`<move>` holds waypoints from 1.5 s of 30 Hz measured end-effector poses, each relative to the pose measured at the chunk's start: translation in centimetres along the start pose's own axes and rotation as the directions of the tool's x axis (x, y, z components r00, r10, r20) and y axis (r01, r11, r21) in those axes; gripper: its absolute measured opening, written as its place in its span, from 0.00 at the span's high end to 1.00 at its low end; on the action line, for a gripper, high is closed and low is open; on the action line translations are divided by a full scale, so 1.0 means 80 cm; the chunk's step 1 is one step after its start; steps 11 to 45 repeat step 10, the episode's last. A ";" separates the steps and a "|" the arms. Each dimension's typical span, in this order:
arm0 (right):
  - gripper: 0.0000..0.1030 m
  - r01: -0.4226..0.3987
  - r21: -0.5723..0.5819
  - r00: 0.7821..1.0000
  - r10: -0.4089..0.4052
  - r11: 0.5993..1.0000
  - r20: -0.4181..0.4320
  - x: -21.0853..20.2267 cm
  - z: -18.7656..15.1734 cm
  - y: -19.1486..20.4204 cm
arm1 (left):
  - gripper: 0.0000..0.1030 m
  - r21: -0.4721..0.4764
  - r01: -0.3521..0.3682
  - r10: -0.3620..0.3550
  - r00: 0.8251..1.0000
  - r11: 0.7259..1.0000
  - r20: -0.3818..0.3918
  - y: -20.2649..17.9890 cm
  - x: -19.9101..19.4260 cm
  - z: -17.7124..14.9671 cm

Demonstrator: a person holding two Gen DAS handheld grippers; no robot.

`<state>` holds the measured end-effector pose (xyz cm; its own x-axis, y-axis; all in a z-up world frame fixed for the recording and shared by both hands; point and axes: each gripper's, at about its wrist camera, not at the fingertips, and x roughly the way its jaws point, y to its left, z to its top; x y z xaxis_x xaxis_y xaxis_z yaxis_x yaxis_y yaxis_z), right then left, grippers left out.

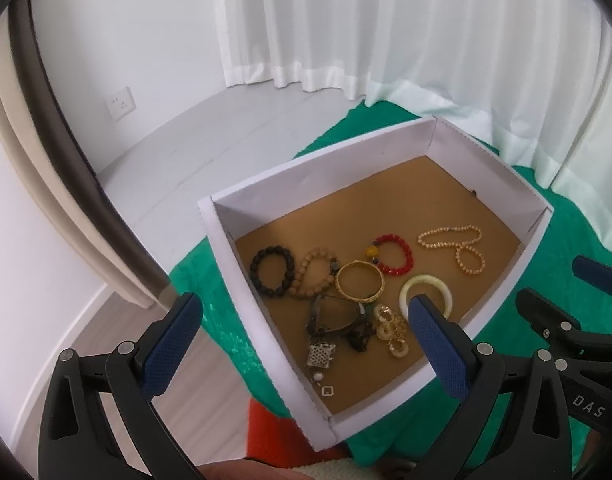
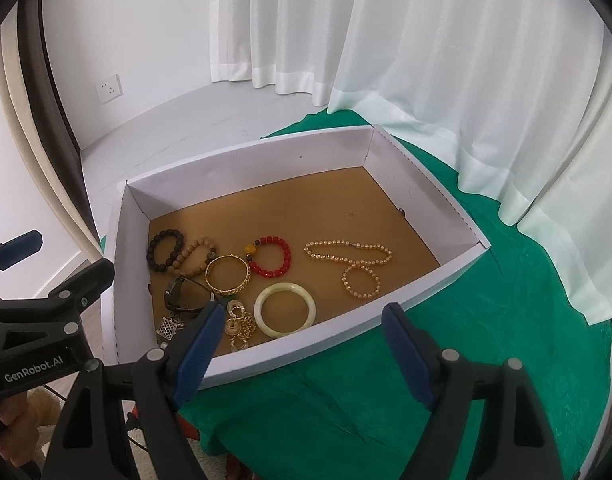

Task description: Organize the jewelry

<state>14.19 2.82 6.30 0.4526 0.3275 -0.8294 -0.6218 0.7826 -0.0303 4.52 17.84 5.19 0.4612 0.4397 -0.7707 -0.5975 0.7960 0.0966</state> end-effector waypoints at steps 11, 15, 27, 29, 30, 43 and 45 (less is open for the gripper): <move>0.20 0.005 0.004 1.000 -0.005 1.000 0.002 0.000 -0.001 -0.003 | 0.01 -0.004 0.015 -0.015 1.000 1.000 0.012 0.000 -0.002 -0.004; 0.20 0.005 0.004 1.000 -0.005 1.000 0.002 0.000 -0.001 -0.003 | 0.01 -0.004 0.015 -0.015 1.000 1.000 0.012 0.000 -0.002 -0.004; 0.20 0.005 0.004 1.000 -0.005 1.000 0.002 0.000 -0.001 -0.003 | 0.01 -0.004 0.015 -0.015 1.000 1.000 0.012 0.000 -0.002 -0.004; 0.20 0.005 0.004 1.000 -0.005 1.000 0.002 0.000 -0.001 -0.003 | 0.01 -0.004 0.015 -0.015 1.000 1.000 0.012 0.000 -0.002 -0.004; 0.20 0.005 0.004 1.000 -0.005 1.000 0.002 0.000 -0.001 -0.003 | 0.01 -0.004 0.015 -0.015 1.000 1.000 0.012 0.000 -0.002 -0.004; 0.20 0.005 0.004 1.000 -0.005 1.000 0.002 0.000 -0.001 -0.003 | 0.01 -0.004 0.015 -0.015 1.000 1.000 0.012 0.000 -0.002 -0.004; 0.20 0.005 0.004 1.000 -0.005 1.000 0.002 0.000 -0.001 -0.003 | 0.01 -0.004 0.015 -0.015 1.000 1.000 0.012 0.000 -0.002 -0.004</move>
